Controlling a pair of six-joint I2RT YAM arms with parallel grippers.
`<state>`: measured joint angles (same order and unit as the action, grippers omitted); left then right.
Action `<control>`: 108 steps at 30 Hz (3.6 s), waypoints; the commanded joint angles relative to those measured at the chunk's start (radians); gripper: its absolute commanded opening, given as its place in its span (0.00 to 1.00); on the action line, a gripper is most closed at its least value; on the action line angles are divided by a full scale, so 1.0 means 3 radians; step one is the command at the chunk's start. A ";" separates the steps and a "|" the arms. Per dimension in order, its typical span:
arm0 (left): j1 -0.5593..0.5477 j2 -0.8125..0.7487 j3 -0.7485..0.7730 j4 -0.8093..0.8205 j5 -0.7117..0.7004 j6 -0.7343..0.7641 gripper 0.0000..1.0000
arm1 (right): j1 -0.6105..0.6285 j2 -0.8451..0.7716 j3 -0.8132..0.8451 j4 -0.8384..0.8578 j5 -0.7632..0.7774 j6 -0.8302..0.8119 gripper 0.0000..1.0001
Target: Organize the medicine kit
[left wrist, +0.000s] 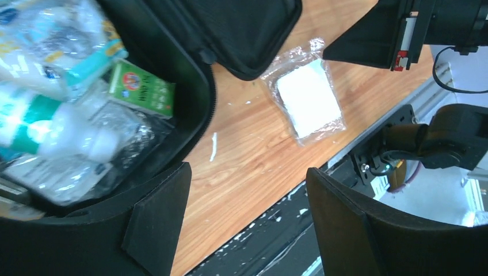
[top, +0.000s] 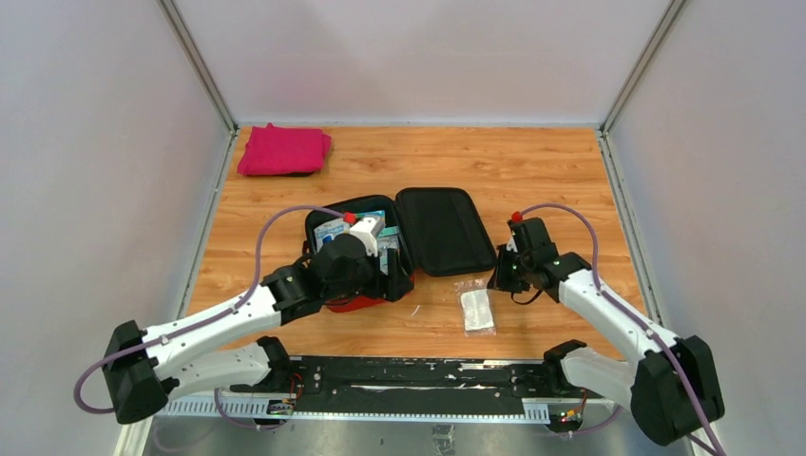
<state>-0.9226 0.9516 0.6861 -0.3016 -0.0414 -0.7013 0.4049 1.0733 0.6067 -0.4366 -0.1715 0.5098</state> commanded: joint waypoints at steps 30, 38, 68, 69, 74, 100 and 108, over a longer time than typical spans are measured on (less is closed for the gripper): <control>-0.0859 0.2128 0.0454 0.1290 -0.0120 -0.0301 0.60 | 0.0043 -0.0162 -0.0372 -0.0202 0.0029 0.0452 0.00; -0.0913 0.2458 0.0608 0.1289 -0.0093 -0.0299 0.52 | 0.0045 -0.0241 -0.0455 -0.0022 -0.0213 0.0475 0.00; -0.0923 0.2906 0.0683 0.1232 -0.0047 -0.0352 0.23 | 0.0046 -0.0325 -0.0537 -0.0542 -0.0323 0.0581 0.50; -0.0923 0.2915 0.0684 0.1235 -0.0046 -0.0349 0.22 | 0.0046 -0.0327 -0.0558 -0.0542 -0.0346 0.0585 0.51; -0.0923 0.2943 0.0693 0.1235 -0.0032 -0.0349 0.21 | 0.0046 -0.0301 -0.0692 -0.0408 -0.0434 0.0637 0.51; -0.0919 0.1990 0.1020 0.0410 -0.0573 -0.0072 0.50 | 0.0053 -0.1258 -0.0581 -0.0531 0.0061 0.0694 0.00; -0.0675 0.1424 0.1160 -0.0182 -0.0926 0.0098 0.59 | 0.0055 -0.1237 -0.0091 -0.0898 0.0762 0.0489 0.00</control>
<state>-1.1820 1.4273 1.0359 -0.2287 -0.2379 -0.7055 0.4080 0.6792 0.4984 -0.5961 -0.1127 0.7055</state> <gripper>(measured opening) 0.591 0.019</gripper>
